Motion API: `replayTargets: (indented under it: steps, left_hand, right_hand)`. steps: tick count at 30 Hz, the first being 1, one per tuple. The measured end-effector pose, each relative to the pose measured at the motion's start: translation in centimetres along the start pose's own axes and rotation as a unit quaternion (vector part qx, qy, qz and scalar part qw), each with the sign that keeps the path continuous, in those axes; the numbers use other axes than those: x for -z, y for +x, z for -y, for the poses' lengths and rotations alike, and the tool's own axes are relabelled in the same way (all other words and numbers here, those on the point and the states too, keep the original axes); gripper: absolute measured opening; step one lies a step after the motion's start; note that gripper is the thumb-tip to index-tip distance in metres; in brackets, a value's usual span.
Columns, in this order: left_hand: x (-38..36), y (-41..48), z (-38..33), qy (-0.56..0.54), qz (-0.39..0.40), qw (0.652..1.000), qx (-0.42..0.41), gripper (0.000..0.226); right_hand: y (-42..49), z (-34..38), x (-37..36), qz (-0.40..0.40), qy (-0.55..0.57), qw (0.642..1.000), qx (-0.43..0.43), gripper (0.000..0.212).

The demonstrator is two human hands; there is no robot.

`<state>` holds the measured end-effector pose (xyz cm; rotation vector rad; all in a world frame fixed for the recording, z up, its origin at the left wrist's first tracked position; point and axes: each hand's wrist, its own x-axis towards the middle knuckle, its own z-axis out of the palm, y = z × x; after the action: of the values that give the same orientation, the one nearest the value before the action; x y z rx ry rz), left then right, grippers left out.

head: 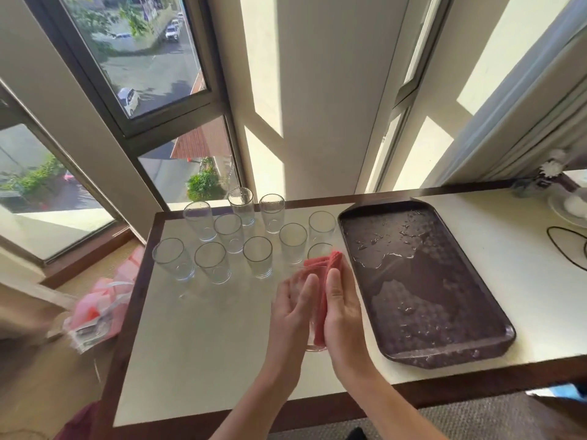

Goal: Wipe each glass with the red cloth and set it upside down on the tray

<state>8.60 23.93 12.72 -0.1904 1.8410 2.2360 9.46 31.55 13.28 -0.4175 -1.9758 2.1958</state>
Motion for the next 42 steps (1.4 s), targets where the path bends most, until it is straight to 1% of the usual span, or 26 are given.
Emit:
replayTargets:
  steps: [3, 5, 6, 8, 9, 10, 11, 13, 15, 17, 18, 20, 22, 23, 24, 26, 27, 29, 31, 32, 33, 35, 36, 38, 40, 42]
  left_hand:
    - [0.2, -0.1, 0.0, -0.007, -0.009, 1.0, -0.004, 0.048]
    - [0.3, -0.3, -0.1, -0.025, -0.022, 0.999, -0.004, 0.052]
    - [0.3, -0.5, -0.3, -0.025, -0.022, 0.999, -0.005, 0.051]
    - [0.0, -0.7, -0.5, -0.025, -0.016, 1.0, -0.009, 0.047]
    - [-0.1, -0.7, -0.5, -0.027, -0.014, 0.999, -0.011, 0.046]
    - [-0.3, -0.8, -0.5, -0.029, -0.014, 0.999, -0.015, 0.048]
    - [-0.4, -0.8, -0.5, -0.029, -0.017, 0.999, -0.021, 0.051]
    - [-0.2, -0.6, -0.7, -0.025, -0.017, 0.999, -0.029, 0.053]
    - [0.2, -0.4, -1.0, -0.013, -0.014, 0.999, -0.031, 0.056]
    - [0.8, -0.3, -1.0, -0.013, -0.028, 0.999, -0.031, 0.058]
    - [1.0, -0.3, -1.0, -0.011, -0.036, 0.999, -0.032, 0.056]
    - [1.0, -0.7, -0.9, 0.001, -0.042, 0.999, -0.034, 0.053]
    - [0.7, -1.0, -0.9, 0.007, -0.031, 0.999, -0.031, 0.052]
    - [0.5, -1.1, -1.0, 0.005, -0.028, 0.999, -0.028, 0.055]
    - [0.3, -1.1, -0.9, 0.0, -0.027, 0.999, -0.026, 0.059]
    - [0.4, -0.9, -0.8, -0.009, -0.032, 0.999, -0.019, 0.067]
    - [0.6, -0.7, -0.7, -0.008, -0.029, 0.999, -0.014, 0.065]
    - [1.1, -0.4, -0.5, -0.008, -0.027, 0.999, -0.015, 0.058]
    - [1.5, -0.5, -0.1, -0.011, -0.035, 0.999, -0.022, 0.062]
    - [1.6, -0.6, 0.0, -0.011, -0.044, 0.999, -0.026, 0.063]
    - [1.5, -0.7, 0.1, -0.008, -0.046, 0.998, -0.031, 0.063]
    - [1.2, -1.0, 0.3, -0.005, -0.042, 0.998, -0.036, 0.064]
    - [1.0, -1.2, 0.4, -0.003, -0.038, 0.999, -0.036, 0.064]
    - [0.4, -1.4, 0.3, -0.006, -0.033, 0.999, -0.035, 0.059]
    - [0.2, -1.4, 0.1, -0.018, -0.027, 0.999, -0.033, 0.054]
    - [0.5, -1.3, -0.1, -0.027, -0.019, 0.999, -0.024, 0.056]
  right_hand:
    - [-1.8, -0.7, -0.4, -0.007, -0.11, 0.988, 0.106, 0.055]
    - [-1.7, -1.0, -0.2, -0.003, -0.147, 0.979, 0.14, 0.055]
    - [-1.3, -1.0, 0.0, 0.007, -0.141, 0.981, 0.132, 0.054]
    - [-0.3, -0.3, 0.3, 0.039, -0.052, 0.996, 0.059, 0.049]
    - [0.2, 0.1, 0.3, 0.052, -0.009, 0.999, 0.013, 0.051]
    - [0.7, 0.4, 0.4, 0.06, 0.017, 0.998, -0.015, 0.056]
    - [0.9, 0.6, 0.4, 0.063, 0.026, 0.997, -0.024, 0.058]
    - [0.4, 0.8, 0.0, 0.058, 0.018, 0.998, -0.009, 0.052]
    - [-1.1, 0.6, -0.5, 0.047, -0.032, 0.997, 0.047, 0.046]
    - [-2.4, 0.2, -0.7, 0.033, -0.101, 0.989, 0.104, 0.051]
    - [-2.6, 0.0, -0.7, 0.033, -0.116, 0.986, 0.118, 0.054]
    - [-2.2, 0.2, -0.5, 0.051, -0.087, 0.989, 0.108, 0.054]
    - [-1.1, 0.5, -0.2, 0.07, -0.004, 0.997, 0.037, 0.052]
    - [-0.6, 0.6, -0.2, 0.069, 0.016, 0.997, 0.006, 0.049]
    - [-0.2, 0.5, -0.2, 0.06, 0.013, 0.998, -0.006, 0.045]
    - [-0.7, 0.3, -0.7, 0.039, -0.005, 0.999, 0.009, 0.038]
    - [-1.3, 0.2, -0.8, 0.028, -0.019, 0.999, 0.03, 0.04]
    - [-2.6, -0.3, -0.9, 0.013, -0.08, 0.993, 0.088, 0.053]
    - [-3.1, -0.8, -0.7, 0.01, -0.137, 0.982, 0.132, 0.057]
    - [-3.0, -0.8, -0.5, 0.018, -0.145, 0.979, 0.14, 0.056]
    - [-2.6, -0.8, -0.4, 0.028, -0.137, 0.982, 0.131, 0.055]
    - [-1.6, -0.4, -0.1, 0.054, -0.059, 0.995, 0.066, 0.045]
    - [-1.1, -0.3, 0.0, 0.06, -0.022, 0.997, 0.03, 0.044]
    - [-0.6, -0.2, 0.0, 0.062, 0.01, 0.998, -0.002, 0.048]
    - [-1.4, -0.1, -0.2, 0.051, 0.007, 0.999, 0.017, 0.046]
    - [-2.8, -0.7, -0.2, 0.027, -0.047, 0.996, 0.064, 0.049]
